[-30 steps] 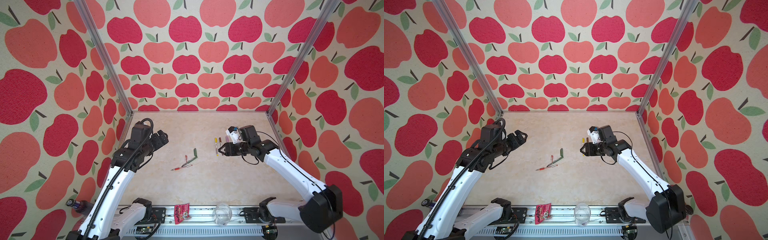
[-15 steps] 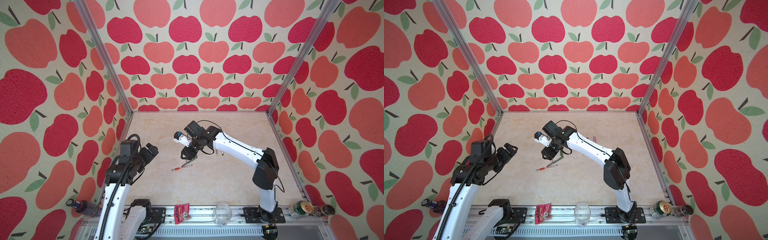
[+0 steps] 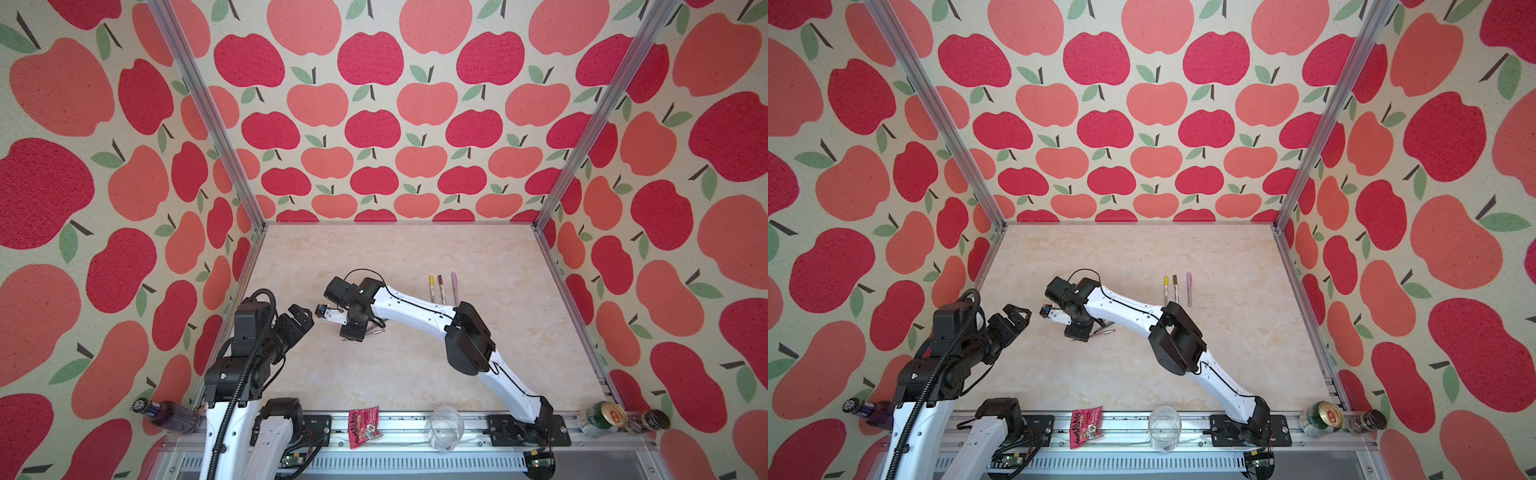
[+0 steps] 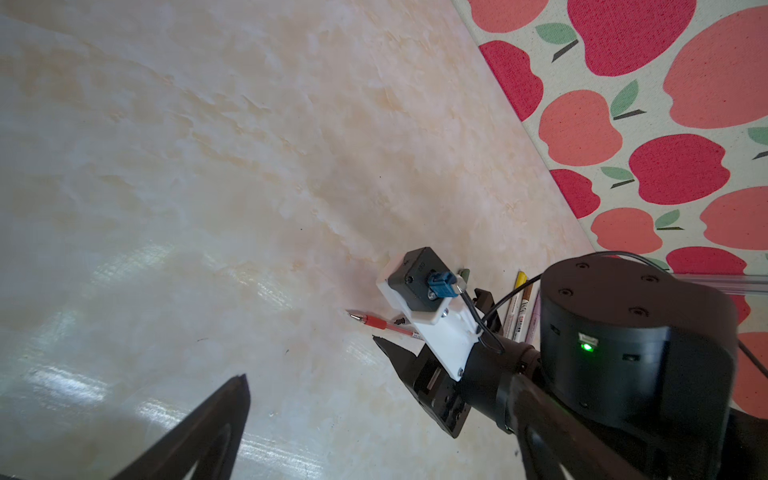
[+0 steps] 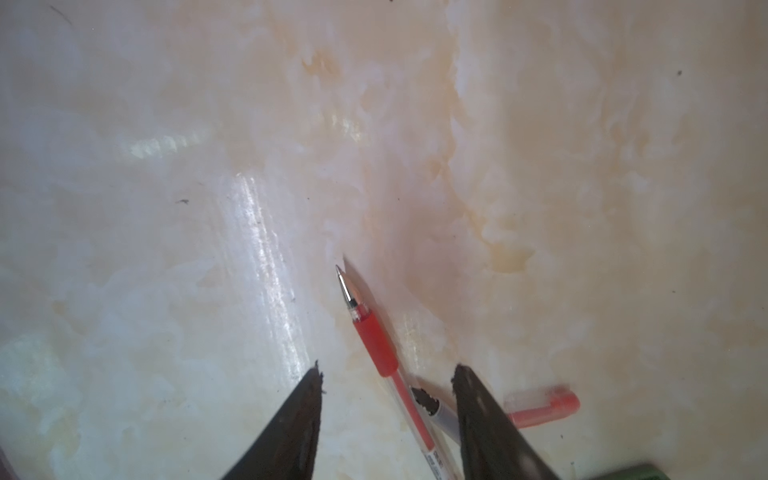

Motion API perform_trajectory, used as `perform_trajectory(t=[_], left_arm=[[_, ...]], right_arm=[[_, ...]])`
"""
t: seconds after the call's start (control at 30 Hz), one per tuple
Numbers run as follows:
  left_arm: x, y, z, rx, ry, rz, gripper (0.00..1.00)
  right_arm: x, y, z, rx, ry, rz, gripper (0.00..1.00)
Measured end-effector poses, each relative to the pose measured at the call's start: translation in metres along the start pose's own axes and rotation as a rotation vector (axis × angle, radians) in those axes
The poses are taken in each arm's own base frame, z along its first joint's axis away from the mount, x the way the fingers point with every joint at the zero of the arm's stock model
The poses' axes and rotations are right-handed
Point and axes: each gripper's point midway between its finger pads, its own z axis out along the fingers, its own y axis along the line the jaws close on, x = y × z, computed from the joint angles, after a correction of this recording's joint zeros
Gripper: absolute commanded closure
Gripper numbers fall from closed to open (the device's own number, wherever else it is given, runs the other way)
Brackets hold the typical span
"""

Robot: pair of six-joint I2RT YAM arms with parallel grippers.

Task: Insert the pens into the pen caps
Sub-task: 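Move the right gripper to the red pen and grasp it while the left withdraws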

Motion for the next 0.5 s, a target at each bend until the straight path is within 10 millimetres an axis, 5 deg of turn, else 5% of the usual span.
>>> perform_trajectory(t=[0.5], left_arm=[[0.004,0.003,0.004,-0.009,0.018,-0.005,0.01]], right_arm=[[0.009,0.003,0.022,-0.034,0.051,-0.015,0.63]])
